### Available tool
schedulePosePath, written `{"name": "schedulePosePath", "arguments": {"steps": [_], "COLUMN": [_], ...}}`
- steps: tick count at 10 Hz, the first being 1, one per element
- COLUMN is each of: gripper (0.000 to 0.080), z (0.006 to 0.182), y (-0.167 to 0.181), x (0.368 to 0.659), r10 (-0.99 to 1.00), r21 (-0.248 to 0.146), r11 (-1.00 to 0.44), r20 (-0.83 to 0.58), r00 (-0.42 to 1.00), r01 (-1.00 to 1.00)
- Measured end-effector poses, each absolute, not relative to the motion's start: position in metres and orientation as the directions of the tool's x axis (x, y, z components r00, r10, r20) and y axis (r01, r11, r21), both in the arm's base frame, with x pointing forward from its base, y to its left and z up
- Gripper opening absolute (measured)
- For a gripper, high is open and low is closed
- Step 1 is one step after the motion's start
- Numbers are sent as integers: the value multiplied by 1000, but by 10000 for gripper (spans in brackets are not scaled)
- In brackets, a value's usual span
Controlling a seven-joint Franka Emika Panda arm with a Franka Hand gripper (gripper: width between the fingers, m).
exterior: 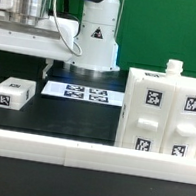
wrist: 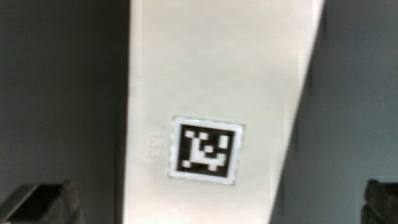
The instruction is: Assemble cabinet
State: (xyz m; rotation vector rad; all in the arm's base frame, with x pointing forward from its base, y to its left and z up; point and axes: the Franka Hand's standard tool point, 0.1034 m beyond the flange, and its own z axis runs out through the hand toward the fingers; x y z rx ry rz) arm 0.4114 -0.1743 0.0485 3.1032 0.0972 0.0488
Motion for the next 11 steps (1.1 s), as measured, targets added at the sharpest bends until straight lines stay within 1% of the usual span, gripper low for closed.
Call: {"name": "schedulePosePath", "arguments": {"steps": [1, 3, 4, 8, 11], "gripper": [797, 797, 797, 797, 797], "z": [47, 39, 35, 13, 13], "y": [-182, -181, -182, -181, -179], "x": [410, 406, 405, 398, 400], "r10": [69, 70, 71, 80, 86], "r21": [39, 38, 43, 57, 56], "r11": [-997, -997, -997, -995, -995], "r20": [26, 14, 14, 2, 0], "r00": [997, 997, 997, 997, 996], "r01": [68, 69, 70, 80, 86]}}
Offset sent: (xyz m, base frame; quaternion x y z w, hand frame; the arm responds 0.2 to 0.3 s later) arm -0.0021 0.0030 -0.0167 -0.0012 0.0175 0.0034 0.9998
